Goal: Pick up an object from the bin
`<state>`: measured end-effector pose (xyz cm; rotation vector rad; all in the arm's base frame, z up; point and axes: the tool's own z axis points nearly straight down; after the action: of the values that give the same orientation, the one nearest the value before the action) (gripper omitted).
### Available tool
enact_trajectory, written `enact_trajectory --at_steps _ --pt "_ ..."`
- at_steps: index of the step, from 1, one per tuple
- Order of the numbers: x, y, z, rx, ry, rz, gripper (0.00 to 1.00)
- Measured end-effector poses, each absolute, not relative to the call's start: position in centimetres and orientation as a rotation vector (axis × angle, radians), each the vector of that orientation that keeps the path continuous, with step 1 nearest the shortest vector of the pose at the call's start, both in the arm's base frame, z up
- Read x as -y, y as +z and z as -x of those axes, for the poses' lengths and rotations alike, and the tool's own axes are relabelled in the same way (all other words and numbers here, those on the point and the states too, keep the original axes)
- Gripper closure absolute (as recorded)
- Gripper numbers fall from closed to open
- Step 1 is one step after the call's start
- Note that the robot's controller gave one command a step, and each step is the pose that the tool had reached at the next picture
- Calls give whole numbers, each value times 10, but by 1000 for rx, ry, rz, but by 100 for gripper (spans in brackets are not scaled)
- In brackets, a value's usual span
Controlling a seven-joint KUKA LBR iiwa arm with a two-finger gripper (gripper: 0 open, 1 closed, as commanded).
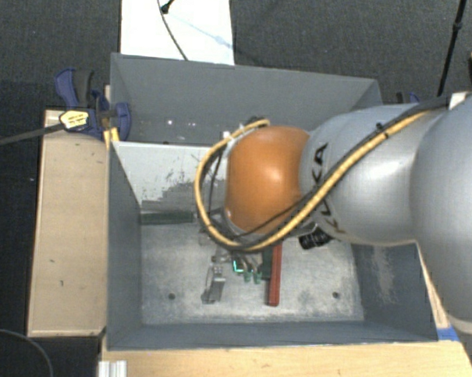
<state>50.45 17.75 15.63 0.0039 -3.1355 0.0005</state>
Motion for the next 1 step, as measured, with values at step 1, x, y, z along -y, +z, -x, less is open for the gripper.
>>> enact_trajectory --at_steps 1 --pt "-95 72 -512 3134 7 81 0"
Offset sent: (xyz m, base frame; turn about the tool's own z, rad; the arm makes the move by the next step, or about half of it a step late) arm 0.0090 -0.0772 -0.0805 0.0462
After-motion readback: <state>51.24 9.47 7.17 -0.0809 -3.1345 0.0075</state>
